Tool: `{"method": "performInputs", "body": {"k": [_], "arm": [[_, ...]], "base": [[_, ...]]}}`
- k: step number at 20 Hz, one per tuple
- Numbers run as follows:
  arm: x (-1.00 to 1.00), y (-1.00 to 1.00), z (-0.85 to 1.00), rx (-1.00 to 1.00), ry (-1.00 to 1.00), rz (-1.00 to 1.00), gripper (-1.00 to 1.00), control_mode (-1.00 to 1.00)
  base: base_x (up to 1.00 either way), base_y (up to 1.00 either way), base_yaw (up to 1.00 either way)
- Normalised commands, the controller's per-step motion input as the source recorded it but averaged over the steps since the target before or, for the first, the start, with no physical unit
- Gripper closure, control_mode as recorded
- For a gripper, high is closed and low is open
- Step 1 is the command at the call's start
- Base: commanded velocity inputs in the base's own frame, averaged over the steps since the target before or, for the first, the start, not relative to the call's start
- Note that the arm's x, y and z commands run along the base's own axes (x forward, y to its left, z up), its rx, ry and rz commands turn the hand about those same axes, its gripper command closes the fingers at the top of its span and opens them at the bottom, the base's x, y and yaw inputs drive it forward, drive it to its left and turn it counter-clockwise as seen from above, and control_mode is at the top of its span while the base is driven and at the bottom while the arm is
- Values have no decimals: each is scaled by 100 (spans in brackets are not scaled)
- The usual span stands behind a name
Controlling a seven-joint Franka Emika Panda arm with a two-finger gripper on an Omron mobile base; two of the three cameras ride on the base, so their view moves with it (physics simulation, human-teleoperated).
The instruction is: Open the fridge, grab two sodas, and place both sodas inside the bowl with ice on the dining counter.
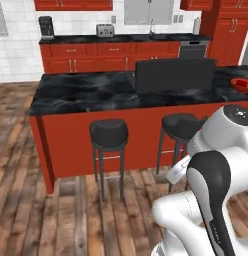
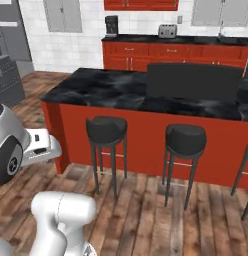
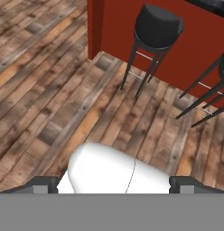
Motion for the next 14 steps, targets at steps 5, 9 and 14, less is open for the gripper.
{"method": "performInputs", "body": {"k": [5, 9, 14], "arm": [[0, 0, 0, 0, 0, 0, -100, 100], [0, 0, 0, 0, 0, 0, -100, 100], [0, 0, 0, 0, 0, 0, -100, 100]], "base": [[0, 100, 15], [10, 100, 13], [41, 100, 6]]}}
